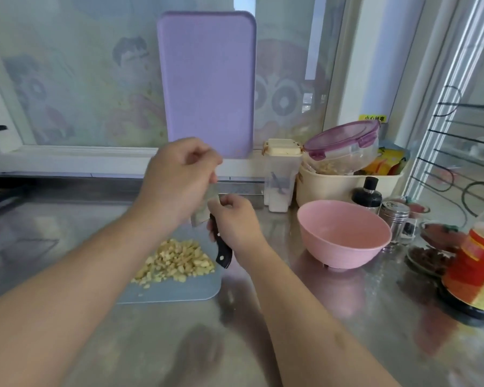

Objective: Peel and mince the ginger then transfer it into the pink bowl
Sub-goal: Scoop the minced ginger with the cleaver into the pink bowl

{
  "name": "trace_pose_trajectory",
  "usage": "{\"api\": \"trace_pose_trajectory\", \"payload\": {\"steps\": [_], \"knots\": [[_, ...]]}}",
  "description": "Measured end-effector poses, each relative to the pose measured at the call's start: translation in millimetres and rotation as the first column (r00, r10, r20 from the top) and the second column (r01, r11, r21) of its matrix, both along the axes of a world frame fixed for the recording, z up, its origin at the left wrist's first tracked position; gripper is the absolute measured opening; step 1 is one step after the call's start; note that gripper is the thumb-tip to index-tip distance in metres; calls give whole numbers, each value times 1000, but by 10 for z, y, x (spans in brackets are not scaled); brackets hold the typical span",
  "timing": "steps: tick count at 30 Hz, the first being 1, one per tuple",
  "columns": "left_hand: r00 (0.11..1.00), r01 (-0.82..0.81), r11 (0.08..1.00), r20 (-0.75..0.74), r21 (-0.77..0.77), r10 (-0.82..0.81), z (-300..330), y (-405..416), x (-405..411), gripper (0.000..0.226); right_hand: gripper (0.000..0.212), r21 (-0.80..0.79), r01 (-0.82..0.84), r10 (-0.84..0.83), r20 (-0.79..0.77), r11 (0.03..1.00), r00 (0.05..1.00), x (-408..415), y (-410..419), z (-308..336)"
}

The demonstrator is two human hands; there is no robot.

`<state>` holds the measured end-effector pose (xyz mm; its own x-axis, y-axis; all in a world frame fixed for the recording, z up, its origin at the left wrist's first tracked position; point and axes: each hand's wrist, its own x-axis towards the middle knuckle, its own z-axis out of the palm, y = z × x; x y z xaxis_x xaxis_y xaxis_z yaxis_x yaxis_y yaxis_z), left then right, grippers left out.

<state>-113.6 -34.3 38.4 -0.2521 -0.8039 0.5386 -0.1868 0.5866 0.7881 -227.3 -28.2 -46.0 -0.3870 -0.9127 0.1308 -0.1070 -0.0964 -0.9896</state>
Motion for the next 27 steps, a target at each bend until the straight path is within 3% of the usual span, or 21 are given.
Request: {"api": "trace_pose_trajectory", "payload": {"steps": [5,11,14,16,19,21,23,25,27], "knots": [[983,-184,963,13,194,185,-406,-181,745,18,19,11,-89,88,52,996,995,-6,291,135],[946,-249,952,253,177,201,-946,-54,1032,29,20,197,-5,-21,127,980,992,-166,652,-206],[952,-194,968,268,158,147,-1092,82,992,23,25,281,39,-34,-22,959,999,-202,732,-364],[951,-178,976,277,129,137,-1112,161,929,20,28,326,119,-43,-230,938,972,-204,738,-411],[949,-145,985,293,93,112,-1122,253,838,20,27,314,305,-41,-635,899,772,-197,729,-411],[944,-109,991,322,77,79,-1153,304,795,21,23,309,349,1,-749,885,662,-180,768,-390],[939,-68,995,341,67,42,-1197,351,765,22,17,265,341,-4,-784,902,621,-178,888,-323],[940,-46,997,340,60,23,-1237,380,751,22,7,57,378,-159,-841,924,517,-236,1051,-226],[947,-50,997,319,56,29,-1267,375,749,21,13,-172,426,-333,-880,888,339,-349,1224,-97]]}}
